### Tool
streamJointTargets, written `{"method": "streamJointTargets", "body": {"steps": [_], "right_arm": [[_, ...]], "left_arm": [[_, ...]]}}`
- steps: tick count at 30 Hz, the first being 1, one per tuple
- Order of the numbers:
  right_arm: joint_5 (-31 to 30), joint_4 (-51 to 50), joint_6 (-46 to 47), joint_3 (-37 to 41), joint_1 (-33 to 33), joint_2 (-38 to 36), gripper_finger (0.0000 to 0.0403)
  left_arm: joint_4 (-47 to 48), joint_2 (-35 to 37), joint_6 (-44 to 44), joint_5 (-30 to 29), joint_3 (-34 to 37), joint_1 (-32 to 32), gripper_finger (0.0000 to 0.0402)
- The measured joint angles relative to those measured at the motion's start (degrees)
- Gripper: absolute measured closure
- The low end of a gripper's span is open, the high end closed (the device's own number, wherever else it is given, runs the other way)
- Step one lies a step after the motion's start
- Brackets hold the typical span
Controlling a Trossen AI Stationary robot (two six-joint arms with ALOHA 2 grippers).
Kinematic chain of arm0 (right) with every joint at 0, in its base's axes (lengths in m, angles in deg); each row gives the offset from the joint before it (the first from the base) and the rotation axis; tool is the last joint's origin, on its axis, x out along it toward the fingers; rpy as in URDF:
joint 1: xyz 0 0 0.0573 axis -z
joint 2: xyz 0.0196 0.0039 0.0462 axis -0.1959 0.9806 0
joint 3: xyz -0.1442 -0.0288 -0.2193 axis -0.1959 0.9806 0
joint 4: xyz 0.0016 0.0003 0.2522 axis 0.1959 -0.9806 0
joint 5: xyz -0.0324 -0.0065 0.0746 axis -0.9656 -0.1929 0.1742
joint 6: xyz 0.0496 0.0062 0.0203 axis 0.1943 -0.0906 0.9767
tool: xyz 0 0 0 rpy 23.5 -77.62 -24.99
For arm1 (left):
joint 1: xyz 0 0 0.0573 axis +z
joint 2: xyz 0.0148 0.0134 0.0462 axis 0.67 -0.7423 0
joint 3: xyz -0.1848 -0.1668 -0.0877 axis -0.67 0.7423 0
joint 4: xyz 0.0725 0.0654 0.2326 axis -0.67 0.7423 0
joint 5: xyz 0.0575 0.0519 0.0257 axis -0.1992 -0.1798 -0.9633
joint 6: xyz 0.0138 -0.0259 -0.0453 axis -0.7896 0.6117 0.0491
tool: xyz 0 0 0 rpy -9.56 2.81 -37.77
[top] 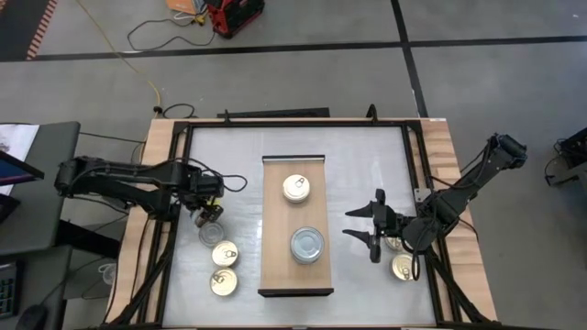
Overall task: Stack canned seafood by type on shelf
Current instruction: Stack the blue tuna can on top of the blue tuna can on the shelf
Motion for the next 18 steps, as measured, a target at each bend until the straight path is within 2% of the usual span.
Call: {"method": "streamJointTargets", "body": {"steps": [6,13,18], "right_arm": [[0.0,0.1,-0.4,0.0,0.0,0.0,0.0159],[0.0,0.1,-0.1,0.0,0.0,0.0,0.0159],[0.0,0.1,0.0,0.0,0.0,0.0,0.0159]], "left_arm": [[0.8,-2.8,-7.2,2.7,-0.1,-1.2,0.0210],[1.0,-5.8,-10.5,0.5,-1.3,-2.4,0.0213],[3.8,-3.0,-11.4,-4.0,-7.2,-1.7,0.0213]]}}
